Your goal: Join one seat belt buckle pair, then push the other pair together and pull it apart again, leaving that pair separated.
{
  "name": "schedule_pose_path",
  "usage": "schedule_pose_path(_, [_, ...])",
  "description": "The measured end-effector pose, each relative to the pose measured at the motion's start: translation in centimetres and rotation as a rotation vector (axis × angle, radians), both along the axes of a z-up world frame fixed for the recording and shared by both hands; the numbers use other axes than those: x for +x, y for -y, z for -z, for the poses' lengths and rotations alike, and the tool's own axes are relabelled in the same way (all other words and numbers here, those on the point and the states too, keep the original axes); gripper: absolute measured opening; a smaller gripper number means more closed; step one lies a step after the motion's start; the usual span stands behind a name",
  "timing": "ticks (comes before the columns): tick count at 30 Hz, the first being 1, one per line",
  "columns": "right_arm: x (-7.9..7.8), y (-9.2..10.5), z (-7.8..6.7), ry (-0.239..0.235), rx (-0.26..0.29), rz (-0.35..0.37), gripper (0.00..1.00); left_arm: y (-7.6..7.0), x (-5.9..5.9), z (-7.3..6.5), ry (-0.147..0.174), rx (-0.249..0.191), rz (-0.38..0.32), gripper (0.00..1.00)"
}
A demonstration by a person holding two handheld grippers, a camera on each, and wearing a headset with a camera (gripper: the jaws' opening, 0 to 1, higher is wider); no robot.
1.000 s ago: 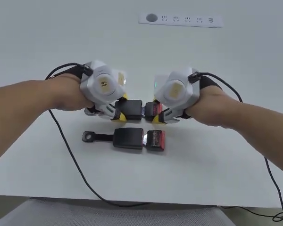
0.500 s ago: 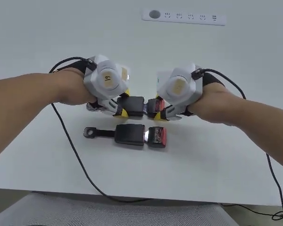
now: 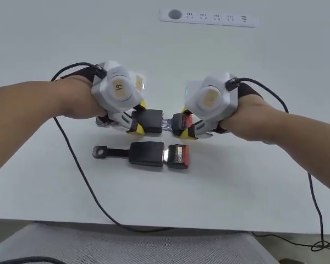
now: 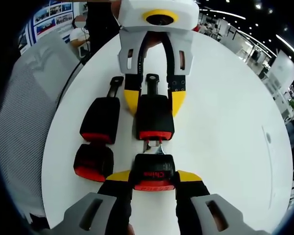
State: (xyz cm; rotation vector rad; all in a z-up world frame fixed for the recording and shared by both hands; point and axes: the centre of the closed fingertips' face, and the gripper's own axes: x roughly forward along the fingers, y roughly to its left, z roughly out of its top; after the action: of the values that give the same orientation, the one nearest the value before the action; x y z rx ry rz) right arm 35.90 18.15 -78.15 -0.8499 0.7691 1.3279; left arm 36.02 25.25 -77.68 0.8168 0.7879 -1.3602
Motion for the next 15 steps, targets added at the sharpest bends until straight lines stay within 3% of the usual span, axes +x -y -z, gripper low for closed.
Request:
schedule_pose_path(9, [0.0, 0.8, -0.4, 0.0, 0.011, 0.003, 0.31, 0.0, 0.1, 0.0, 0.0, 0.001, -0.001, 0.32])
schedule_pose_path(15, [-0.2, 2.7, -0.7, 0.008, -0.014, 0.008, 0.31, -0.1, 0.2, 0.2, -0.002, 0.004, -0.001, 0.33])
